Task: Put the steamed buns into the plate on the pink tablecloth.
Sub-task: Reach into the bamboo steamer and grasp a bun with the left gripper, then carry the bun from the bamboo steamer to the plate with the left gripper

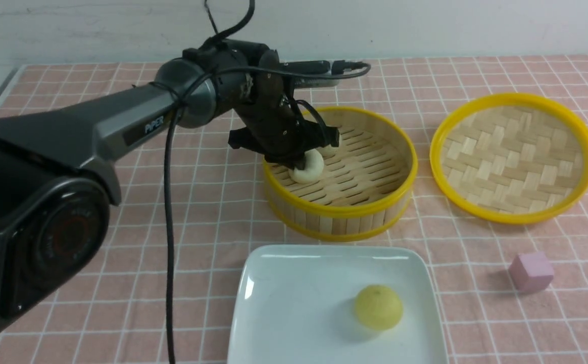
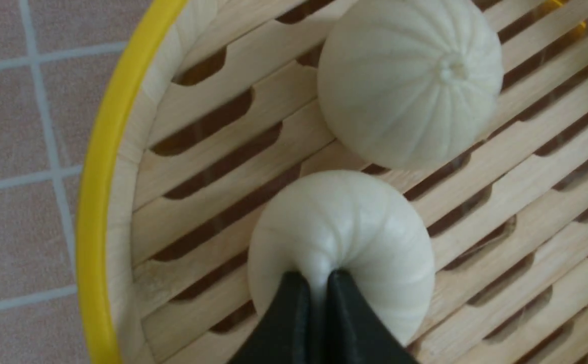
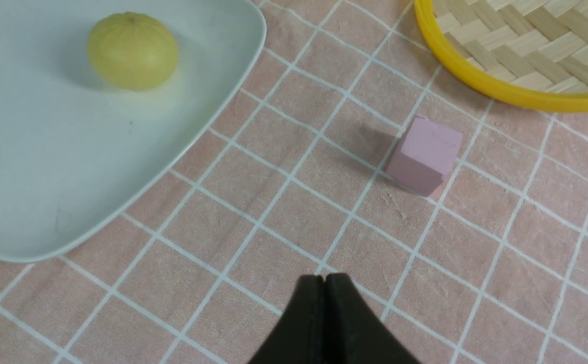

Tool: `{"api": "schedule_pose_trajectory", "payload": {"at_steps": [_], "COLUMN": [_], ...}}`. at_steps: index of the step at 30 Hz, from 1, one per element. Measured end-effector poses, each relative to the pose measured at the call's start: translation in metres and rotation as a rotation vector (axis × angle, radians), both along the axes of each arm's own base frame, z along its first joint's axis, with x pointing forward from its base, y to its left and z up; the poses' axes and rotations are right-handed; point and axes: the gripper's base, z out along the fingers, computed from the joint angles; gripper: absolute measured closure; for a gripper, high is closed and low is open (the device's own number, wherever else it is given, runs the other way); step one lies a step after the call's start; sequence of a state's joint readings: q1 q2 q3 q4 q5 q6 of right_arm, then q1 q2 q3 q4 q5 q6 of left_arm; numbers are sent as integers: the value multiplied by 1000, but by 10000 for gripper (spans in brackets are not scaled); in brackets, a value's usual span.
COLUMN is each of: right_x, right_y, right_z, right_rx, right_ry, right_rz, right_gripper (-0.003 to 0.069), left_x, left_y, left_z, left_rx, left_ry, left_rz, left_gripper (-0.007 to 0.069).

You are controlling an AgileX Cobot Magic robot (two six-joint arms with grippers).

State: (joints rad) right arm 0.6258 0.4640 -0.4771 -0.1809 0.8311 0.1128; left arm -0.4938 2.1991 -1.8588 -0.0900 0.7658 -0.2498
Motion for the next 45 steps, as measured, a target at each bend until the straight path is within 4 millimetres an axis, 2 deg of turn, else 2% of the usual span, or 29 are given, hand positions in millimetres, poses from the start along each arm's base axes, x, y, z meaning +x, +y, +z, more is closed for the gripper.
{"api": "schedule_pose_trajectory", "payload": {"at_steps": [3, 4, 5, 6, 7, 9, 11, 12, 13, 15, 16, 17, 18, 19, 20, 21, 22, 23, 28, 33, 40, 45], "right_x": [0, 0, 0, 0, 0, 0, 0, 0, 0, 0, 0, 0, 0, 0, 0, 0, 0, 0, 0, 1, 1, 2], "right_y": [0, 0, 0, 0, 0, 0, 0, 0, 0, 0, 0, 0, 0, 0, 0, 0, 0, 0, 0, 1, 1, 1], "right_z": [0, 0, 0, 0, 0, 0, 0, 0, 0, 0, 0, 0, 0, 0, 0, 0, 0, 0, 1, 2, 2, 3], "right_rx": [1, 2, 1, 1, 0, 0, 0, 0, 0, 0, 0, 0, 0, 0, 0, 0, 0, 0, 1, 10, 13, 14], "right_ry": [-2, -2, -3, -5, -6, -6, -6, -6, -6, -6, -6, -6, -6, -6, -6, -6, -6, -6, -8, -20, -29, -39], "right_rz": [0, 0, 0, 0, 0, 0, 0, 0, 0, 0, 0, 0, 0, 0, 0, 0, 0, 0, 1, 3, 5, 6], "right_gripper": [649, 647, 646, 645, 643, 641, 638, 638, 636, 636, 634, 634, 631, 629, 625, 624, 624, 622, 617, 608, 602, 599], "left_x": [-8, -16, -20, -27, -39, -53, -80, -84, -109, -122, -142, -144, -154, -162, -172, -178, -179, -190, -216, -218, -206, -203], "left_y": [4, 8, 10, 14, 20, 28, 42, 45, 58, 65, 75, 76, 80, 81, 80, 78, 78, 73, 53, 46, 44, 42], "left_z": [21, 40, 49, 68, 96, 124, 160, 166, 183, 187, 185, 184, 176, 166, 143, 132, 129, 111, 56, 27, 14, 3], "left_rx": [1, -2, -3, -16, -33, -42, -30, -32, -9, 2, 9, 10, -7, -32, -78, -111, -122, -179, -306, -277, -247, -223], "left_ry": [7, 6, 8, -12, -42, -71, -75, -81, -49, -30, -4, -3, 17, 41, 101, 134, 144, 184, 153, 140, 81, 109], "left_rz": [-3, -5, -4, -3, -4, -7, -20, -21, -30, -35, -40, -41, -42, -42, -44, -54, -52, -78, -105, -93, -75, -72], "left_gripper": [599, 599, 599, 599, 599, 599, 599, 599, 599, 599, 599, 599, 599, 599, 599, 599, 599, 599, 599, 599, 599, 595]}}
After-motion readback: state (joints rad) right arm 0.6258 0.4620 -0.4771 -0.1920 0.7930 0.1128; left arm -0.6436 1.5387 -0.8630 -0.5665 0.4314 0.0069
